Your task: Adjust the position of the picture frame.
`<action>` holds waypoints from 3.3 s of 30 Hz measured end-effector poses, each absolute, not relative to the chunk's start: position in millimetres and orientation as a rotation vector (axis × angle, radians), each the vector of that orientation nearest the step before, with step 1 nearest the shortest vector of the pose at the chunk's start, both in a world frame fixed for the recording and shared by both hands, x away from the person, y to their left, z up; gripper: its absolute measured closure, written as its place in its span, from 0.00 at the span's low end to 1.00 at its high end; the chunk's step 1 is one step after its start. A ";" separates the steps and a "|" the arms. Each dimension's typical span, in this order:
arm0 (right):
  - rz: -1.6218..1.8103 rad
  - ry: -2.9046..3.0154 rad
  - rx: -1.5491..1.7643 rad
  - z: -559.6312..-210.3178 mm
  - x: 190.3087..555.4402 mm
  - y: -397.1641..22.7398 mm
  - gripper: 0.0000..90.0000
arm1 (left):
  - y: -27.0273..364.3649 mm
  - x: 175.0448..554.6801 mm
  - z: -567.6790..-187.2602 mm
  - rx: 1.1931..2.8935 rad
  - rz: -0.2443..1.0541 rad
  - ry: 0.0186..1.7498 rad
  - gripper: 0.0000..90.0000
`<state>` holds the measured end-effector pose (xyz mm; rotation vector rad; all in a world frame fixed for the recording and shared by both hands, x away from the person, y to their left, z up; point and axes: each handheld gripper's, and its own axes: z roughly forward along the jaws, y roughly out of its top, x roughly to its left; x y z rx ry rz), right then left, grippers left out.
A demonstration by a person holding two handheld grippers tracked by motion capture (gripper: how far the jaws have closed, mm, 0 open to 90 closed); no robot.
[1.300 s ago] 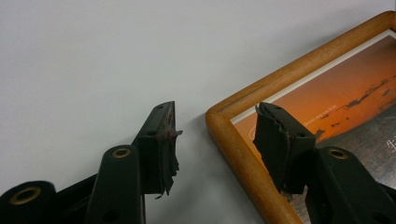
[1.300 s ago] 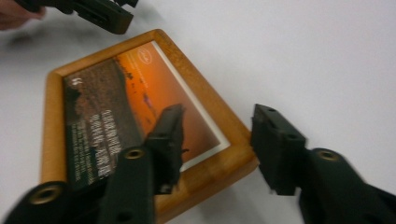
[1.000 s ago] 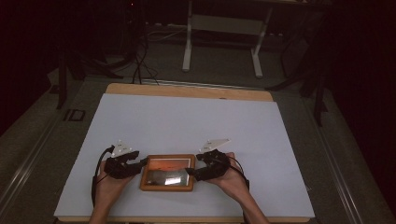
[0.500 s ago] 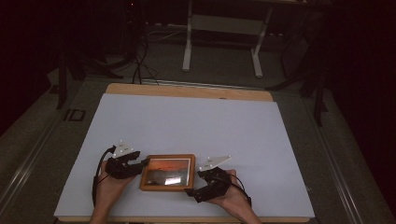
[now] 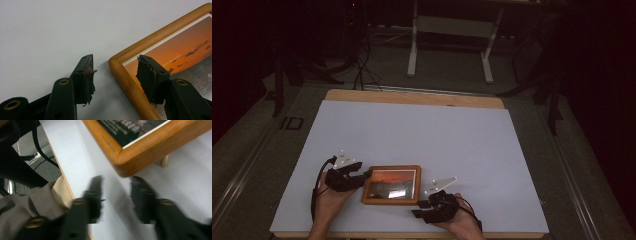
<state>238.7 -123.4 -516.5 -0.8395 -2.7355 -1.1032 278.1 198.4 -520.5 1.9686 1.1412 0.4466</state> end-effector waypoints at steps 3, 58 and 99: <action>-1.072 -2.779 -0.805 -519.8 234.0 -119.6 1.00 | 198.1 277.7 -520.2 1.965 0.450 1.139 0.53; -1.118 -2.937 -0.870 -505.6 252.7 -123.3 1.00 | 178.3 311.5 -532.5 2.266 0.324 0.896 1.00; -1.217 -2.428 -1.168 -526.6 304.2 -136.6 0.40 | 165.6 330.8 -533.6 2.010 -0.174 0.931 0.40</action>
